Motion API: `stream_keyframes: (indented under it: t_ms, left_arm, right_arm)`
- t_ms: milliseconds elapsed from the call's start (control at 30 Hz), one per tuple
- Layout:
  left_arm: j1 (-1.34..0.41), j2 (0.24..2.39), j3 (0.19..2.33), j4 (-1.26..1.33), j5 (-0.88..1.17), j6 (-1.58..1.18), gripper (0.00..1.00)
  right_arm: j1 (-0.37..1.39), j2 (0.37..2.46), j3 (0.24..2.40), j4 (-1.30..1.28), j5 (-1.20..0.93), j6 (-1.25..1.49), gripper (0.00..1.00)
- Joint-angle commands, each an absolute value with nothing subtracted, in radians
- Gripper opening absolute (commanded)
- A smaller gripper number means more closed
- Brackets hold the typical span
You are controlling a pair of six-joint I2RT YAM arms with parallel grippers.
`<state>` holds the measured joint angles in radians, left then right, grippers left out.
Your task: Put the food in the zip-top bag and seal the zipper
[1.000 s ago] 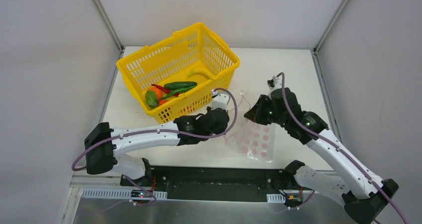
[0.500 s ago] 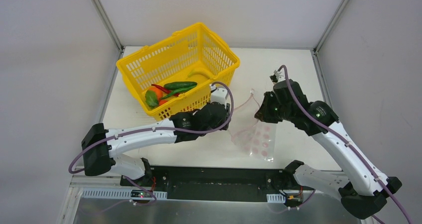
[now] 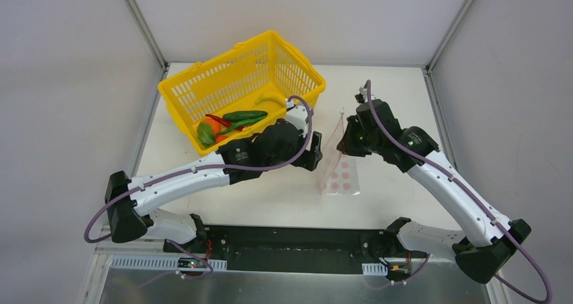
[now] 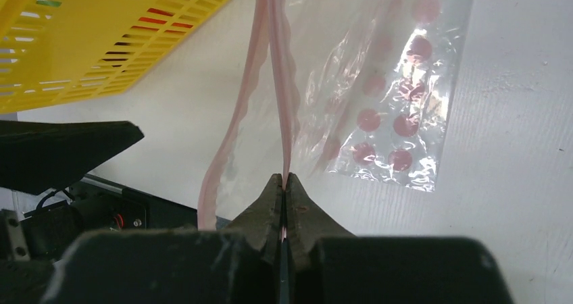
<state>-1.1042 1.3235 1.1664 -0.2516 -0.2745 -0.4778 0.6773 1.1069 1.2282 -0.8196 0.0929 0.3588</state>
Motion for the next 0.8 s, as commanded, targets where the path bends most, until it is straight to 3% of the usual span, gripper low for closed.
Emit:
stream_keyframes:
  t_ms: [0,300,567,600,767]
  left_arm:
    - [-1.093,1.257,1.242,-0.303,-0.203,-0.381,0.8]
    - [-1.065,1.322,1.24,-0.26,-0.06,-0.408,0.83]
    - [-1.066,1.357,1.264,-0.24,-0.026,-0.417,0.76]
    - [-1.067,1.358,1.27,-0.254,-0.06,-0.416,0.74]
    - [-1.062,1.396,1.307,-0.336,-0.176,-0.404,0.41]
  right_arm:
    - [0.672,1.109,1.211,-0.751,0.082,0.334,0.0]
    - [0.664,1.097,1.187,-0.698,0.009,0.334,0.0]
    - [0.657,1.094,1.194,-0.701,-0.048,0.33,0.0]
    - [0.657,1.092,1.199,-0.702,-0.057,0.329,0.0]
    - [0.657,1.044,1.199,-0.694,-0.121,0.325,0.01]
